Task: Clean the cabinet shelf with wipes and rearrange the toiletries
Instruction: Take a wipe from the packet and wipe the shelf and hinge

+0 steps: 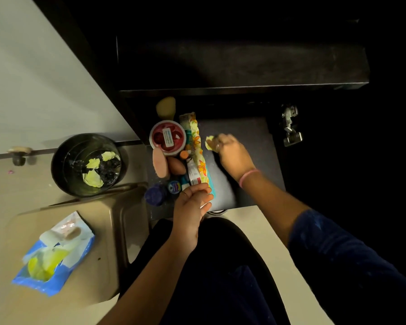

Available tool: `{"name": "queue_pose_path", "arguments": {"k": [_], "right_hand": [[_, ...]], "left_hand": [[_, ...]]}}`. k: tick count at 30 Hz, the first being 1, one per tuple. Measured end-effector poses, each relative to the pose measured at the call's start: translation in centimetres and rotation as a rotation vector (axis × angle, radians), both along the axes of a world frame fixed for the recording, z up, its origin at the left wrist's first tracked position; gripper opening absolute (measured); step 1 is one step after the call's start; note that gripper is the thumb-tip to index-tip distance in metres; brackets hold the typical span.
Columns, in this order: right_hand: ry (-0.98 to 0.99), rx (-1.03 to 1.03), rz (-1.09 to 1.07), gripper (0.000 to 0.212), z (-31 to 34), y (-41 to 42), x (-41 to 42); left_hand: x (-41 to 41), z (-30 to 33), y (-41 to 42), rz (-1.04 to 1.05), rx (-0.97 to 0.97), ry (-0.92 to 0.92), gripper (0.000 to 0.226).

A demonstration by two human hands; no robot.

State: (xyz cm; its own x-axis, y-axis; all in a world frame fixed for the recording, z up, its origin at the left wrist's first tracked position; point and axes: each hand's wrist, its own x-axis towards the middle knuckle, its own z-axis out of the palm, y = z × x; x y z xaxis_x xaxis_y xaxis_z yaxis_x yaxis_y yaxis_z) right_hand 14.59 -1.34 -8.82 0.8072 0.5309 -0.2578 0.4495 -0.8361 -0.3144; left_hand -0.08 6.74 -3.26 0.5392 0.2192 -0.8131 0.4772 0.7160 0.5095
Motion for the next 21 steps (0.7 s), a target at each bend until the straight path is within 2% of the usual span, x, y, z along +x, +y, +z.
{"name": "queue_pose_path", "arguments": {"k": [2, 4, 9, 12, 17, 21], "right_hand": [[-0.034, 0.026, 0.028, 0.024, -0.1, -3.5, -4.5], [-0.046, 0.039, 0.155, 0.037, -0.3, -7.4, -9.0], [0.023, -0.098, 0.331, 0.030, 0.8, -14.6, -15.4], [-0.106, -0.057, 0.133, 0.028, 3.0, -14.9, -13.9], [-0.193, 0.309, -0.289, 0.024, 4.8, -9.6, -6.6], [-0.184, 0.403, -0.347, 0.027, 3.7, -3.2, -0.9]], "left_hand": [[-0.2, 0.0, 0.0, -0.003, -0.012, 0.011, 0.022], [-0.2, -0.1, 0.0, -0.006, -0.017, 0.010, 0.021], [-0.1, -0.3, 0.1, -0.029, -0.014, 0.023, 0.020], [0.1, -0.3, 0.1, -0.042, -0.009, 0.016, 0.019], [0.0, -0.1, -0.4, -0.058, 0.005, 0.021, 0.022], [-0.3, 0.0, -0.7, -0.070, 0.013, 0.007, 0.023]]}}
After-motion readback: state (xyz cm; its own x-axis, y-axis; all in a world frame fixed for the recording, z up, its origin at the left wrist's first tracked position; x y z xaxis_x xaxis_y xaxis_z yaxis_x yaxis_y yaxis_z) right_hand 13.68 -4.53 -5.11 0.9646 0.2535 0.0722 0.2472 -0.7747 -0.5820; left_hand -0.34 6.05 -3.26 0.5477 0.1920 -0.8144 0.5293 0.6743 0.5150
